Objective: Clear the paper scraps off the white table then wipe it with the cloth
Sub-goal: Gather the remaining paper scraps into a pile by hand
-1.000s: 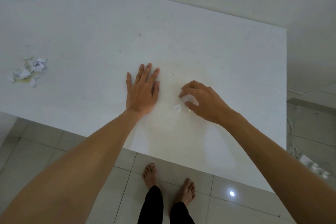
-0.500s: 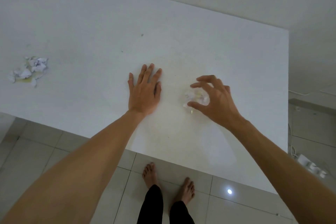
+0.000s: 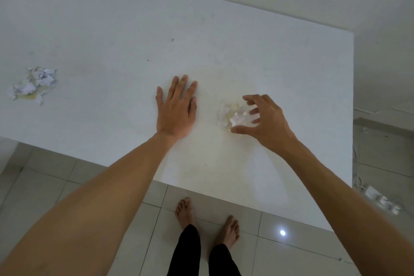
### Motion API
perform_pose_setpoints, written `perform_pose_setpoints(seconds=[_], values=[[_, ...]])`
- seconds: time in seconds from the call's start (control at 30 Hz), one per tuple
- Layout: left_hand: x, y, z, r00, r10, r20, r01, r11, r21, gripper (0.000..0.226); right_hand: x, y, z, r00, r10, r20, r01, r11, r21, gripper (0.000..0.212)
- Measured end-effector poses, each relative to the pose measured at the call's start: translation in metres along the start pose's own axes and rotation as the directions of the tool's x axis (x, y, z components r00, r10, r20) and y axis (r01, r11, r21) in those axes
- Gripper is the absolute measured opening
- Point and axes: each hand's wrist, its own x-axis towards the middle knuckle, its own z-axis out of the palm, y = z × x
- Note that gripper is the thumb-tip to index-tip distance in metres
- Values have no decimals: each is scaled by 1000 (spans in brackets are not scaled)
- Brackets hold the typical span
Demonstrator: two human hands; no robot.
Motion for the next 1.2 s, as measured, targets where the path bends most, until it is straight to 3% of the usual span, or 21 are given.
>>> perform_pose_setpoints(seconds=[0.1,0.17,0.3,0.4,0.53,0.63,0.77,0.87,0.93,1.07,1.2], values=[[0,0,1,1000,0,-2,0,1000,5,50,-11,8,-8,977,188,96,-181,980,-78,94],[0,1,1,1000,1,-2,-1,1000,7,50,-11,8,-4,950,287,120,-289,957,-4,85],[-1,0,1,1000,0,-3,0,1000,10,49,-3,-2,12,960,268,81,-280,930,237,61],[-1,0,0,1000,5,-7,-5,1000,2,49,3,-10,10,959,239,152,-272,927,257,65],[0,1,0,1000,4,-2,-4,1000,-12,49,8,-14,9,994,105,-18,-106,994,-25,87],[1,1,0,1000,5,-9,-5,1000,-2,49,9,-26,25,999,-33,37,38,986,-164,98],[1,1,0,1000,3,-11,-3,1000,-2,49,7,-29,58,962,-255,95,271,871,-410,65],[1,1,1,1000,2,-15,-2,1000,-1,49,5,-21,66,907,-422,-1,384,825,-414,29],[1,0,2,1000,1,-14,0,1000,1,49,5,-14,61,884,-468,-6,424,805,-416,17],[0,0,1,1000,-2,-16,2,1000,-4,49,10,-4,45,862,-506,24,464,771,-437,18],[0,1,0,1000,-6,-7,6,1000,-7,48,26,-7,30,903,-429,12,416,868,-273,19]])
